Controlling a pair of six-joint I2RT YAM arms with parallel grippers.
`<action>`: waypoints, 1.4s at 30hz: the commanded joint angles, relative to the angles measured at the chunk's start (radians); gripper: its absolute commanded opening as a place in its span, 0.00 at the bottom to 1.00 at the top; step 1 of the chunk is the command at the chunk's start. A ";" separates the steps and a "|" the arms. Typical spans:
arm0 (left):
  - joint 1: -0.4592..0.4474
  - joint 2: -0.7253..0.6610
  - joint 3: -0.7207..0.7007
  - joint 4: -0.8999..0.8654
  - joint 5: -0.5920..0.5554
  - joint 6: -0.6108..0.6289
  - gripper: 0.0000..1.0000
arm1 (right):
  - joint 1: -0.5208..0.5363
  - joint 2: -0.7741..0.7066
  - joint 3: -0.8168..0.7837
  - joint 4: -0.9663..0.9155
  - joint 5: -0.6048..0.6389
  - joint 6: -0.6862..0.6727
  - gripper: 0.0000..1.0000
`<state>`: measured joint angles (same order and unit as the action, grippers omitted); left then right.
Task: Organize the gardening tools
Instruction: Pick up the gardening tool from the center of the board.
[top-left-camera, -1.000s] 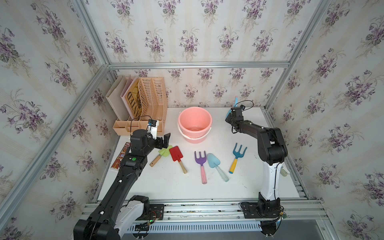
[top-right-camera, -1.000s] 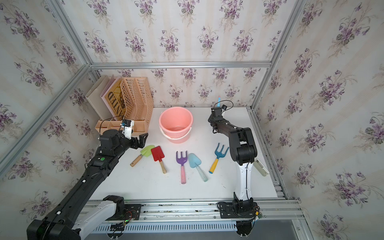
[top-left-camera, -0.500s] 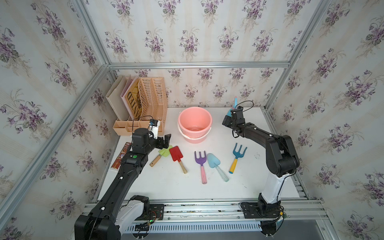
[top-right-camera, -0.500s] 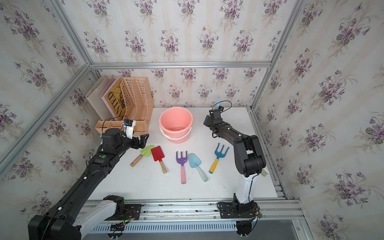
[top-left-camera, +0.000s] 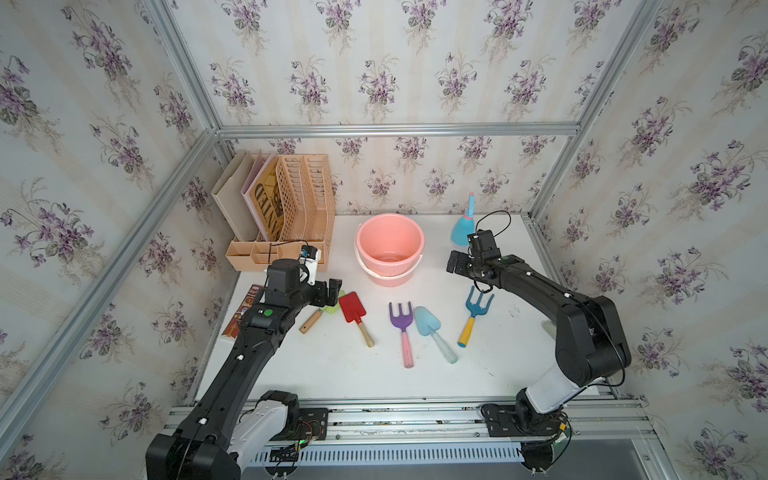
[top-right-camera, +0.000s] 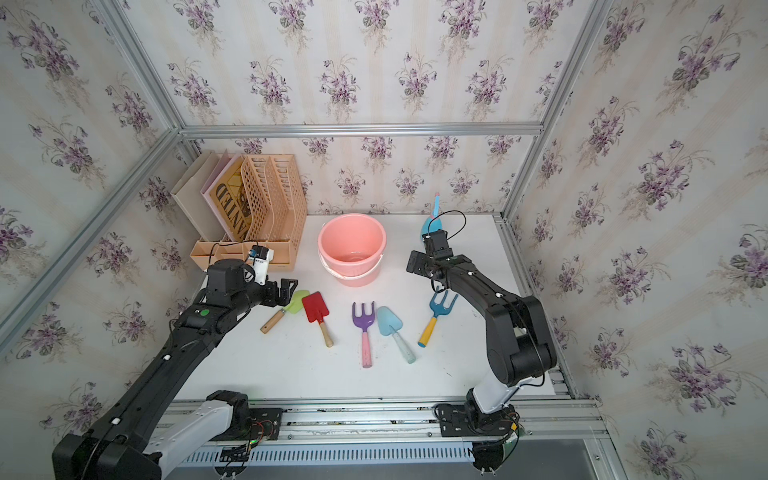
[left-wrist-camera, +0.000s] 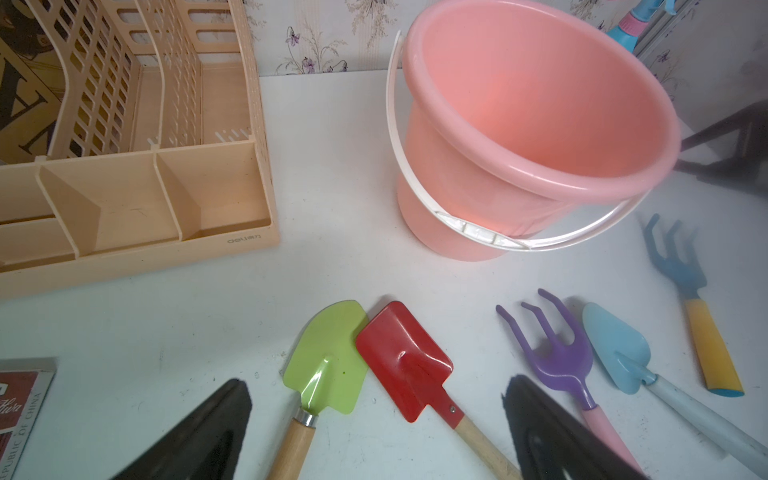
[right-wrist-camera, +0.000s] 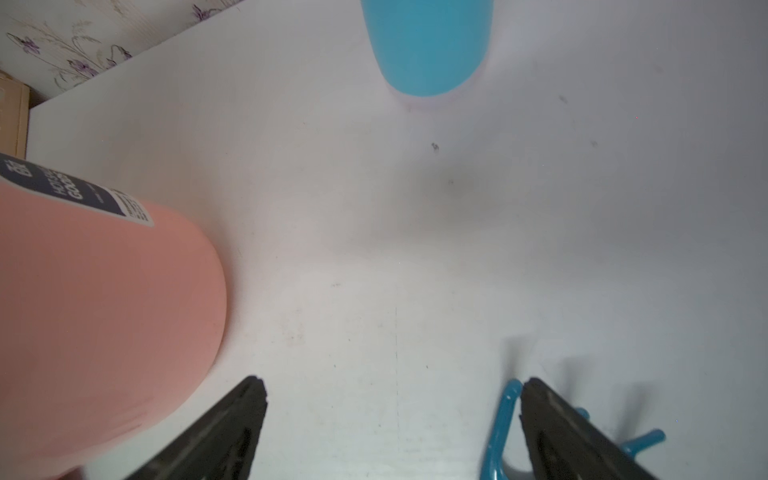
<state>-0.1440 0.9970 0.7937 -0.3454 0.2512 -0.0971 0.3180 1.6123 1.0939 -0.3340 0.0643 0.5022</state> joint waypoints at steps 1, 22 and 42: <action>0.001 0.013 0.012 -0.031 0.053 -0.012 0.99 | 0.001 -0.054 -0.021 -0.112 -0.034 0.081 1.00; 0.001 0.168 0.107 -0.110 0.388 0.050 0.99 | 0.059 -0.267 -0.211 -0.400 0.000 0.284 0.79; 0.001 0.164 0.102 -0.128 0.405 0.048 0.99 | 0.059 -0.057 -0.224 -0.241 0.096 0.266 0.53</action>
<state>-0.1436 1.1648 0.8936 -0.4747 0.6468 -0.0589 0.3767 1.5513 0.8616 -0.6003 0.1184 0.7795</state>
